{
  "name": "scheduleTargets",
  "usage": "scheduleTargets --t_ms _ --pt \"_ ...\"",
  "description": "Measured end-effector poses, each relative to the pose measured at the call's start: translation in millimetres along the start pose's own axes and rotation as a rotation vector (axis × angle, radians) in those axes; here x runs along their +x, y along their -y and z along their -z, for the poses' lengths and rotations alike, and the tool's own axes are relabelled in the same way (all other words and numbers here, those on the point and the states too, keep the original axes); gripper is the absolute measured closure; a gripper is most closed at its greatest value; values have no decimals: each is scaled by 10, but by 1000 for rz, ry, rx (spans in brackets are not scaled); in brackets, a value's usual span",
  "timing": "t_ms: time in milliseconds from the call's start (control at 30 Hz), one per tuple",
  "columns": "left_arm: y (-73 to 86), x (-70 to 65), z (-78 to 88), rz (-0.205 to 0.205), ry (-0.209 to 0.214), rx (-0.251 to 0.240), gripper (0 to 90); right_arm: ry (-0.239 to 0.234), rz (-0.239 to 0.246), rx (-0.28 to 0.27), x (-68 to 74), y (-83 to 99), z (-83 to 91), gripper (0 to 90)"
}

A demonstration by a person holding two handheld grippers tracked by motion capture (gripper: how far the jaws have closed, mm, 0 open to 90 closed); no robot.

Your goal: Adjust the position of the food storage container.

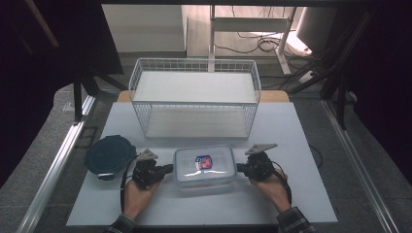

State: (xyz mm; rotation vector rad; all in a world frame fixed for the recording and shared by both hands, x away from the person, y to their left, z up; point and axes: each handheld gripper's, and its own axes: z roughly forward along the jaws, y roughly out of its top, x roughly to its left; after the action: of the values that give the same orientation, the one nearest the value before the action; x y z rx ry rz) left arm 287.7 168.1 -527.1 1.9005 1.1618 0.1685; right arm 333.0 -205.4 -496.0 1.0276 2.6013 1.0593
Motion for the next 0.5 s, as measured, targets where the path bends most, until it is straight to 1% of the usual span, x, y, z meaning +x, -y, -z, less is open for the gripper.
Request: scheduleTargets --t_ms 67,133,233,267,300,333,367,400,433,467,500 --pt "-2 21 11 3 -8 -1 900 12 28 7 81 3 4 892" --pt "-2 21 14 3 -14 -1 900 25 39 12 138 12 15 892" --pt "-14 30 14 -2 -10 5 900 19 42 12 180 47 41 893" --pt "-23 39 27 9 -6 1 900 4 37 14 179 58 52 891" --pt "-23 35 56 7 -23 -3 900 -8 30 12 174 73 71 889" --pt "-19 27 87 -6 -52 -6 891 7 27 4 173 82 99 873" --pt "-15 22 130 -22 -83 -8 846 35 37 2 172 85 124 855" --pt "11 53 238 -16 -64 -19 732 99 54 -16 143 114 214 786" --pt "11 53 238 -16 -64 -19 685 98 44 -32 125 128 240 750" --pt "27 73 289 -9 -31 -26 622 92 30 -46 104 147 270 705" --pt "40 81 327 -6 -3 -23 622 92 30 -46 104 147 270 705"
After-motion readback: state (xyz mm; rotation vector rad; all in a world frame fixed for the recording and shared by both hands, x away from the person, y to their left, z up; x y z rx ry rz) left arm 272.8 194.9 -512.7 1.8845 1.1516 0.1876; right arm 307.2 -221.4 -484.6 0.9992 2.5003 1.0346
